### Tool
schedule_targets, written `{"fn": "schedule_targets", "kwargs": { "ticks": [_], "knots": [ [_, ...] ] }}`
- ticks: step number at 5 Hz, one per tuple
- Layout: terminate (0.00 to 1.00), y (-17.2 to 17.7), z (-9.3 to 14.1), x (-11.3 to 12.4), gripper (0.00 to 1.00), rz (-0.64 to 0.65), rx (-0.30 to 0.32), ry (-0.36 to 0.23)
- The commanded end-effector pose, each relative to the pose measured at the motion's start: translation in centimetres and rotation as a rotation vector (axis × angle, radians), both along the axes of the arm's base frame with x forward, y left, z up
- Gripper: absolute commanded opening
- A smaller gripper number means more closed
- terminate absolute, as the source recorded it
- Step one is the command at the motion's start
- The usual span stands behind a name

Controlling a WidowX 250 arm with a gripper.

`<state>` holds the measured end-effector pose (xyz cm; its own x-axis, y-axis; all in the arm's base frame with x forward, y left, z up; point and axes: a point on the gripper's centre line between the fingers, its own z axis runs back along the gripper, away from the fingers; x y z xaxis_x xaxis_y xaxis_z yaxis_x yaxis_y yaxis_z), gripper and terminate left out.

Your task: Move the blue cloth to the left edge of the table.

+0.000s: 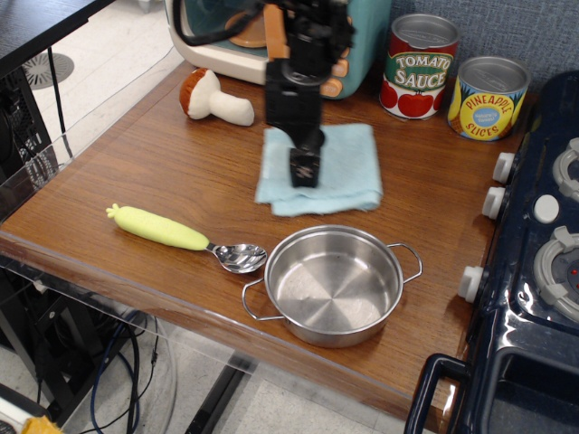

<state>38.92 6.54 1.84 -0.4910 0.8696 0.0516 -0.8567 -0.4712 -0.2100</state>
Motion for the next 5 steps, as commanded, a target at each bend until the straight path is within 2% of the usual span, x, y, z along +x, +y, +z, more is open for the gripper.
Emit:
{"fn": "schedule_targets", "kwargs": {
  "ticks": [1,5],
  "knots": [
    [0.0,6.1,1.4,-1.8,1.0,0.102,0.068,-0.022],
    [0.0,13.4,3.5,-7.8,1.0,0.18,0.108,0.008]
  ]
}}
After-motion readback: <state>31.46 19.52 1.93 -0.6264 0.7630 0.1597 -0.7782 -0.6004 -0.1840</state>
